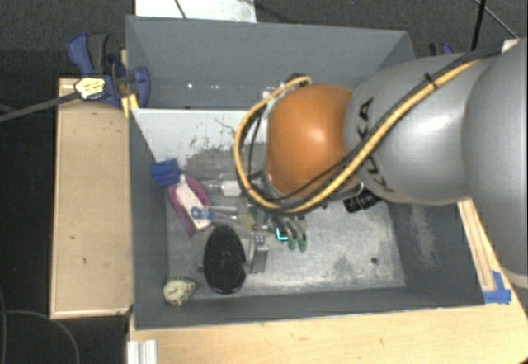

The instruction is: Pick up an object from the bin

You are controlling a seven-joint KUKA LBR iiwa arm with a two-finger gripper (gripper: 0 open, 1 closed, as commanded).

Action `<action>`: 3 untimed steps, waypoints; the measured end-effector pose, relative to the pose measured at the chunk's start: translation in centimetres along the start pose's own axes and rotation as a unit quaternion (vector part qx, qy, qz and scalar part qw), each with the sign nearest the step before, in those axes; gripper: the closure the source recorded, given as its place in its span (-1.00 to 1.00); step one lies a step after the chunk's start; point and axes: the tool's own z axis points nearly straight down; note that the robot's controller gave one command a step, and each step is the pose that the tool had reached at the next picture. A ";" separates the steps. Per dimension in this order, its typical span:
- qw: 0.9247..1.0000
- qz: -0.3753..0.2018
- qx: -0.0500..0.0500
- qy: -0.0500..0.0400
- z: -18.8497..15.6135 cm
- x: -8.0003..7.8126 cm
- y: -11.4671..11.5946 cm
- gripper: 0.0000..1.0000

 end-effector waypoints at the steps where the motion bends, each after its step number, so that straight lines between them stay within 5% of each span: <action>1: 0.963 -0.268 0.001 -0.007 8.1 -0.2 3.0 -1.00; 2: 0.891 -0.453 0.002 -0.017 7.9 1.4 3.9 -1.00; 3: 0.893 -0.449 0.000 -0.030 7.3 0.8 4.4 1.00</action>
Offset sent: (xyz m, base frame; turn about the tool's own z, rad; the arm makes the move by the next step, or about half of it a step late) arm -0.0025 0.0286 -0.0881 -0.5441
